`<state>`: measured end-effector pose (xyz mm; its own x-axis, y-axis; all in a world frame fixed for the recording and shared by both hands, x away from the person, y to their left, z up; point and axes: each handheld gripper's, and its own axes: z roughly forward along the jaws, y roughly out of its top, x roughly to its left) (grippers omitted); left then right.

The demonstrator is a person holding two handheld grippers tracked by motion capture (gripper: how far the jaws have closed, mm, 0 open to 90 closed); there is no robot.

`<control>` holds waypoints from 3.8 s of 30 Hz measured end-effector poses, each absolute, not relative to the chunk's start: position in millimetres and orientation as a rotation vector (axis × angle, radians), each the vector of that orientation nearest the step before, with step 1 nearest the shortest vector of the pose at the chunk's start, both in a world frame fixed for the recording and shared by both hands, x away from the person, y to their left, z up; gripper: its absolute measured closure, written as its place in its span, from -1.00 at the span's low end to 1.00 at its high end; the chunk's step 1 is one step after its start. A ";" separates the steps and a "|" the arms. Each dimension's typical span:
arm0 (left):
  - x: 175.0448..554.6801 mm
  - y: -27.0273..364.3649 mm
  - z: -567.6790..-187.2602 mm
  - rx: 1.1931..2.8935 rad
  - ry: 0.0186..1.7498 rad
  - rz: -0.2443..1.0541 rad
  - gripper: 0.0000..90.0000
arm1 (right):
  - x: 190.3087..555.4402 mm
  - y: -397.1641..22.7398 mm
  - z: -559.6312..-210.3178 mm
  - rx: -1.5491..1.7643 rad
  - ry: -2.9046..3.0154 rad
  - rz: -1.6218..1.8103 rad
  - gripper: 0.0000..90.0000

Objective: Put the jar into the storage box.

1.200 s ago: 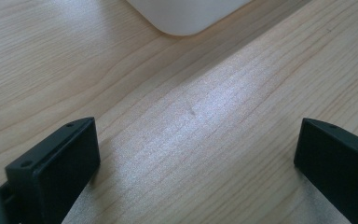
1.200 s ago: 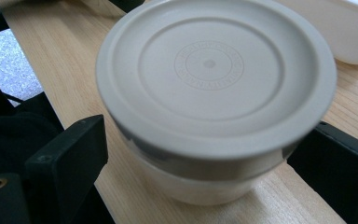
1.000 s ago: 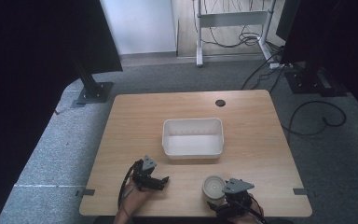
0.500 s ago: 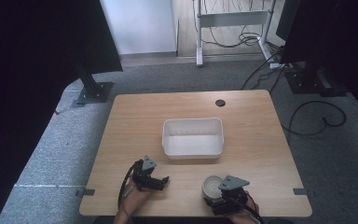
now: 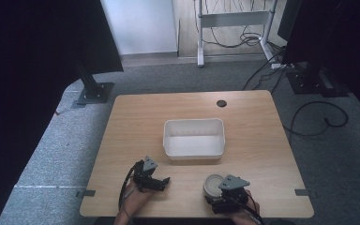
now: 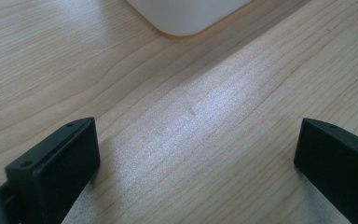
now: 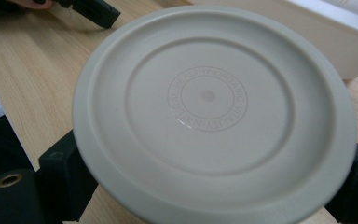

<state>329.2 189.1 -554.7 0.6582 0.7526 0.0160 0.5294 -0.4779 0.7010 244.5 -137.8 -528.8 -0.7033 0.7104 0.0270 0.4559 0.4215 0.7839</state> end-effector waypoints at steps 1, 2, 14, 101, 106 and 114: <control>329.1 188.8 -554.8 2.190 0.990 0.424 -1.00 | 245.4 -137.5 -527.1 1.009 2.364 1.164 -0.79; 329.1 188.8 -554.8 2.190 0.990 0.424 -1.00 | 245.4 -137.5 -527.1 1.009 2.364 1.164 -0.79; 329.1 188.9 -554.8 2.190 0.990 0.424 -1.00 | 253.0 -137.9 -518.9 1.001 2.356 1.165 -0.79; 329.1 188.9 -554.8 2.190 0.990 0.424 -1.00 | 336.6 -101.0 -483.5 0.995 2.287 1.163 -0.79; 329.1 188.9 -554.7 2.191 0.990 0.424 -1.00 | 341.6 -98.0 -481.8 0.994 2.286 1.150 -0.79; 329.1 188.8 -554.8 2.190 0.991 0.423 -1.00 | 351.3 -92.7 -480.5 1.005 2.282 1.136 -0.79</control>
